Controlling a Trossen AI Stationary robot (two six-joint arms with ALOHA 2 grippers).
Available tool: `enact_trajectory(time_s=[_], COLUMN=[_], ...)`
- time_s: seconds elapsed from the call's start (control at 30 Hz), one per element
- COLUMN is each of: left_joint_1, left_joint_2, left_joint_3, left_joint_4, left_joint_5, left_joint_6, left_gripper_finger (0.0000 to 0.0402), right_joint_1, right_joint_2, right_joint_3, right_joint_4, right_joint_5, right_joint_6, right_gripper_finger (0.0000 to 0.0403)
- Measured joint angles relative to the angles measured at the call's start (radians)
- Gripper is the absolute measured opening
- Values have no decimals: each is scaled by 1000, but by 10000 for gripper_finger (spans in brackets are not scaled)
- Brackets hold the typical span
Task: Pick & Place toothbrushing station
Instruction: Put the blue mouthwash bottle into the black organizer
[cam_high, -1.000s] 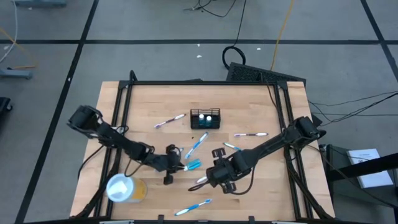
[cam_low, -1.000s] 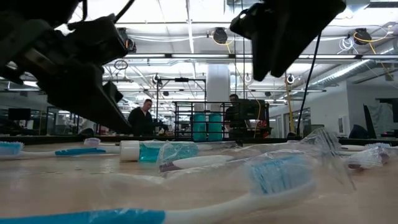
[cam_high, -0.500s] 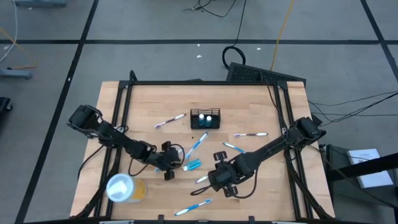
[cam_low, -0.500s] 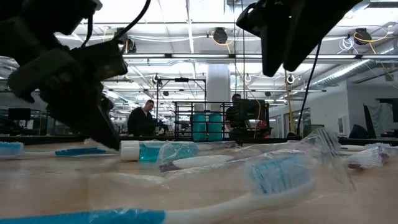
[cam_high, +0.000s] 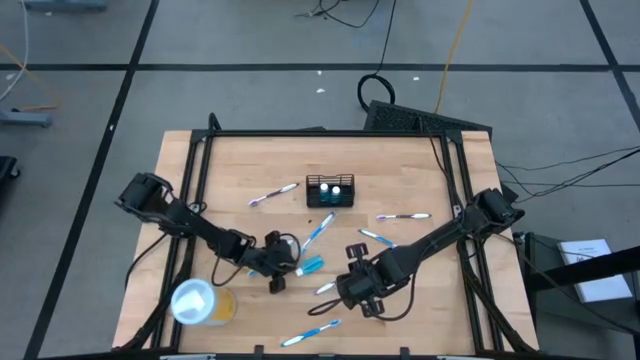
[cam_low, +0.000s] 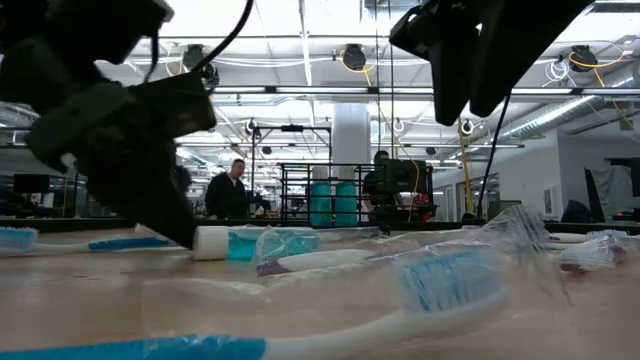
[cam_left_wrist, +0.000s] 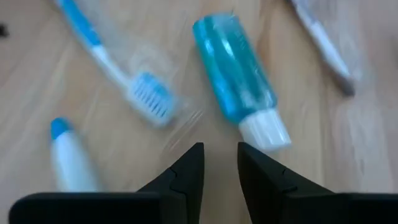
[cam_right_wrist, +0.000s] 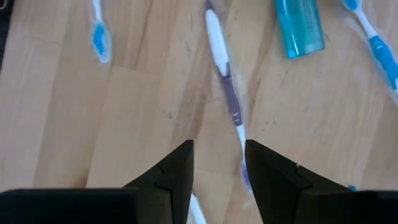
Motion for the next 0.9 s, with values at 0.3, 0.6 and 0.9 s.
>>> enact_trajectory(time_s=[0.3, 0.6, 0.9], left_joint_1=[1, 12, 86], left_joint_2=[150, 188, 171], left_joint_3=[206, 338, 392], left_joint_4=[-18, -13, -236], left_joint_5=[72, 115, 143], left_joint_6=[119, 236, 468], left_gripper_finger=[102, 102, 102], right_joint_1=[5, 34, 82], right_joint_2=[0, 0, -1], right_joint_3=[0, 0, 0], right_joint_4=[-19, -56, -65], right_joint_5=[4, 6, 31], right_joint_6=[24, 75, 130], right_gripper_finger=[137, 137, 137])
